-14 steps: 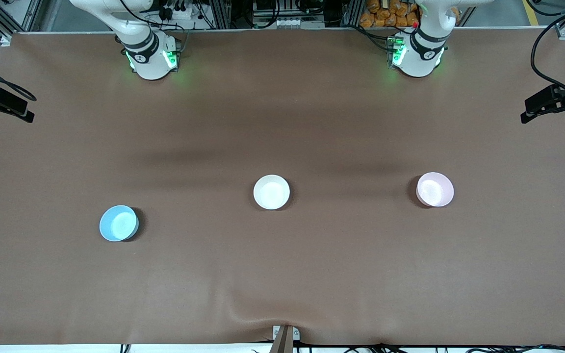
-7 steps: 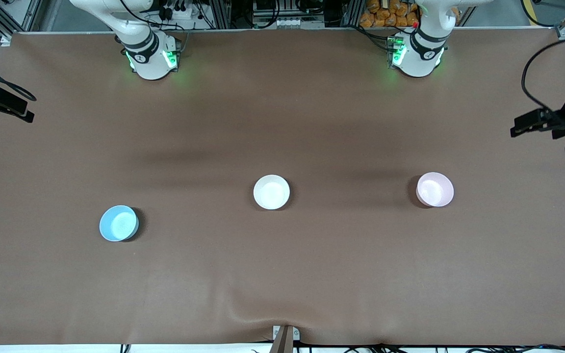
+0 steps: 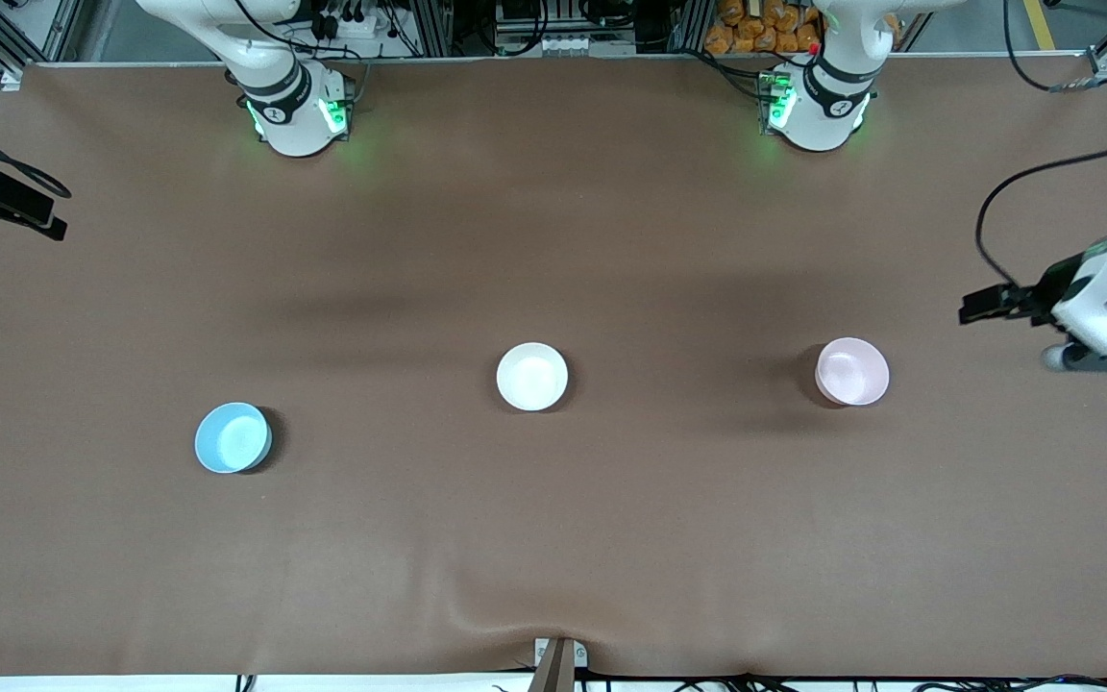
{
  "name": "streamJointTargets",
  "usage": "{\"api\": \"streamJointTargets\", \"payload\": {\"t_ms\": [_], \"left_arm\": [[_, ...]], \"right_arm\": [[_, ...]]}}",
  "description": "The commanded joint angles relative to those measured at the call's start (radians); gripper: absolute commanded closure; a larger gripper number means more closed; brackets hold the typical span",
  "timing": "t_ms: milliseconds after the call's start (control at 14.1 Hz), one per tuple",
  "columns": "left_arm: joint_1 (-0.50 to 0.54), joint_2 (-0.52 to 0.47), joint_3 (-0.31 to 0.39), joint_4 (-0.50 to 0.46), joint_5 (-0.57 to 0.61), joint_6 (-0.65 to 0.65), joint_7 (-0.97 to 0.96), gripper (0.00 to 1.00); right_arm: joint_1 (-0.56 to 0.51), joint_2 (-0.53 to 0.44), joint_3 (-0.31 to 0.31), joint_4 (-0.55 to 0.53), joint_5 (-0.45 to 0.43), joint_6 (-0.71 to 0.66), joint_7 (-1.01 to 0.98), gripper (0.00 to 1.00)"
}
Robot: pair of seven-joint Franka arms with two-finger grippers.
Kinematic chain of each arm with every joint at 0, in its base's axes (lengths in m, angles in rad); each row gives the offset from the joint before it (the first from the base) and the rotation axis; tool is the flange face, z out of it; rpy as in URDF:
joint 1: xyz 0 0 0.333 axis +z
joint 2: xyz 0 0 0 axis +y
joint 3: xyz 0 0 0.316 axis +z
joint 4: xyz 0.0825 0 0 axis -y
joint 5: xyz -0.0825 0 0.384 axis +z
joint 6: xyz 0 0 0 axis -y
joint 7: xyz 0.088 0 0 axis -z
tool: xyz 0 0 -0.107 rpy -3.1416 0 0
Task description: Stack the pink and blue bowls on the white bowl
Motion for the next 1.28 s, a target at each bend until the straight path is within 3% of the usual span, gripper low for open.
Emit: {"api": "streamJointTargets", "payload": {"t_ms": [0,213,497,781,995,1208], "left_arm": [[0.004,0.056,-0.002,-0.053,0.003,0.115,0.021,0.00],[0.003,0.099,-0.002,-0.111,0.003,0.240,0.021,0.00],[0.003,0.165,-0.003,-0.125,0.005,0.295,0.021,0.00],[-0.005,0.175,-0.009,-0.217,0.006,0.395,0.022,0.00],[-0.005,0.214,-0.011,-0.240,0.009,0.456,0.037,0.14],[-0.003,0.234,-0.011,-0.240,0.009,0.475,0.068,0.35]], "right_arm": [[-0.001,0.008,0.006,0.023,-0.007,-0.017,0.012,0.00],[0.005,0.031,0.006,0.023,-0.007,-0.015,0.012,0.00],[0.002,0.104,0.009,0.024,-0.009,-0.001,0.012,0.00],[0.012,0.241,0.009,0.030,-0.007,0.144,0.012,0.00],[0.010,0.330,0.009,0.030,-0.004,0.299,0.013,0.00],[0.009,0.375,0.009,0.030,0.002,0.365,0.013,0.00]]}}
